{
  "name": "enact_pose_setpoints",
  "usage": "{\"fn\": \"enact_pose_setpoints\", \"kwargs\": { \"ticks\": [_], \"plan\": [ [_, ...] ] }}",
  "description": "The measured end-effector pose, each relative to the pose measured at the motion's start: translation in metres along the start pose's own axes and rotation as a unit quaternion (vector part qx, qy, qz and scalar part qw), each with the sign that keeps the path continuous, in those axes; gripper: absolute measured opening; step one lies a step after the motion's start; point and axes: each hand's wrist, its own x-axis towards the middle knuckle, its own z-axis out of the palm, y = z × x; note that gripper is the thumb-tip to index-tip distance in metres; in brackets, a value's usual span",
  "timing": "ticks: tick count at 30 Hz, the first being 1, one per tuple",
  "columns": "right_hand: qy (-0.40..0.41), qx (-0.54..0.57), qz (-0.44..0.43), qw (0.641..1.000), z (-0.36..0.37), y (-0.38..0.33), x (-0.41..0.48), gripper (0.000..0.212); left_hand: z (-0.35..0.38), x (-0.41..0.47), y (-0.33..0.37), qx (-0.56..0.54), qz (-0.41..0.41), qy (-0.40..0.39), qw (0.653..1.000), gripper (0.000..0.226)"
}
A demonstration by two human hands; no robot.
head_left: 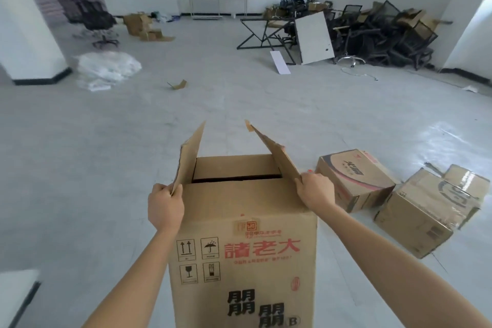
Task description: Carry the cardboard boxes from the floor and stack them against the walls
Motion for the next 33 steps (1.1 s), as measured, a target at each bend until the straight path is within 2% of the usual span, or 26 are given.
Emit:
{"fn": "enact_pose_setpoints", "kwargs": {
  "ticks": [4, 8, 11, 16, 21, 27, 29, 33],
  "plan": [
    [-0.030, 0.020, -0.087, 0.996, -0.006, -0.012, 0.027, 0.032, -0.024, -0.027, 0.001, -0.007, -0.069, 0.077, 0.995, 0.027],
    [-0.057, -0.004, -0.224, 0.973, -0.011, -0.021, 0.035, 0.032, -0.043, -0.081, 0.001, -0.008, -0.157, 0.172, 0.972, 0.025],
    [-0.066, -0.019, -0.336, 0.939, -0.015, -0.019, 0.023, 0.032, -0.052, -0.154, 0.005, 0.015, -0.243, 0.255, 0.936, 0.025],
    [-0.061, -0.007, -0.504, 0.862, -0.038, -0.004, -0.031, 0.031, -0.068, -0.304, 0.035, 0.067, -0.338, 0.380, 0.858, 0.029],
    [-0.104, 0.030, -0.635, 0.765, -0.048, 0.020, -0.104, 0.026, -0.072, -0.449, 0.074, 0.064, -0.408, 0.488, 0.769, 0.029],
    [-0.183, 0.022, -0.762, 0.621, -0.059, 0.102, -0.230, 0.028, -0.050, -0.655, 0.131, 0.037, -0.479, 0.583, 0.655, 0.037],
    [-0.195, 0.024, -0.804, 0.561, -0.063, 0.142, -0.279, 0.035, -0.027, -0.730, 0.161, 0.041, -0.512, 0.613, 0.600, 0.037],
    [-0.165, 0.044, -0.880, 0.443, -0.085, 0.228, -0.366, 0.036, 0.032, -0.851, 0.248, 0.078, -0.571, 0.680, 0.453, 0.040]
  ]
}}
